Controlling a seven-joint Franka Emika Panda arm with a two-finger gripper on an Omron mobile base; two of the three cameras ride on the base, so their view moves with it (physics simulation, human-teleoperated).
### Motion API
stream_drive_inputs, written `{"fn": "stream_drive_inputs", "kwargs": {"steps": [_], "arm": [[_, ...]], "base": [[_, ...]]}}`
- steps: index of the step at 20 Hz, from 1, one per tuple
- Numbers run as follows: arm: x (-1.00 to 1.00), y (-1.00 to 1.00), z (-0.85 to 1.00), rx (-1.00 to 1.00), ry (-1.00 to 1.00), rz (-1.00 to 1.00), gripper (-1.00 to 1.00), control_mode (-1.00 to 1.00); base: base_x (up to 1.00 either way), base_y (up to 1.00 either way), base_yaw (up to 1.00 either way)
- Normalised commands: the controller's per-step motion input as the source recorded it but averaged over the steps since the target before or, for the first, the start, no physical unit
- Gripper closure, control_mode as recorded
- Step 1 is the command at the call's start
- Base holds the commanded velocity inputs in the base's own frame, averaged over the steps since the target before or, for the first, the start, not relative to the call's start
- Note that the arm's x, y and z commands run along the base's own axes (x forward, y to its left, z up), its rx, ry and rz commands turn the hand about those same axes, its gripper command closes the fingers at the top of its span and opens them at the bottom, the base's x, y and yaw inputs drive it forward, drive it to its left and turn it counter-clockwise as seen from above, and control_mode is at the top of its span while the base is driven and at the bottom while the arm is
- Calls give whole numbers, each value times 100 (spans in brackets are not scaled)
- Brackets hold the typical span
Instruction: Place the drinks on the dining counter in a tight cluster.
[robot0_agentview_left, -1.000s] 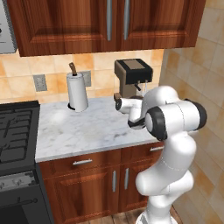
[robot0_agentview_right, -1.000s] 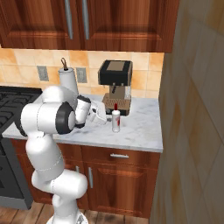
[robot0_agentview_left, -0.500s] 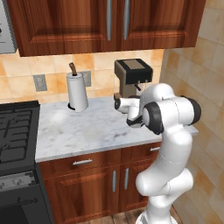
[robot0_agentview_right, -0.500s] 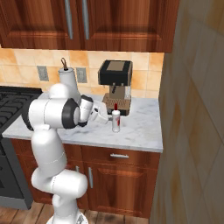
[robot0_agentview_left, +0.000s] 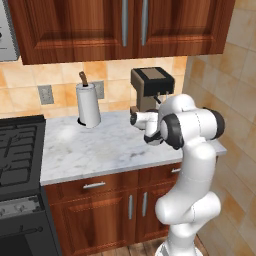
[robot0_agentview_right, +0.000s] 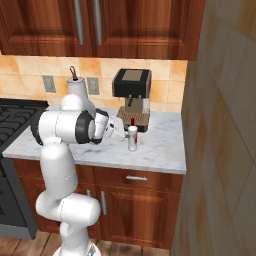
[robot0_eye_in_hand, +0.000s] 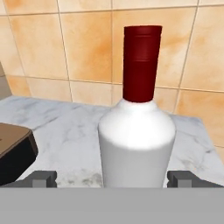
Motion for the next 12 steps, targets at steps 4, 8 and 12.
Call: {"fn": "stream_drive_inputs", "kwargs": {"steps": [4, 8, 12], "arm": [[12, -13, -12, 0, 0, 0, -100, -100], [6, -14, -11, 0, 0, 0, -100, -100], [1, -9, -12, 0, 0, 0, -100, -100]], "base": [[0, 0, 0], [0, 0, 0], [0, 0, 0]]}}
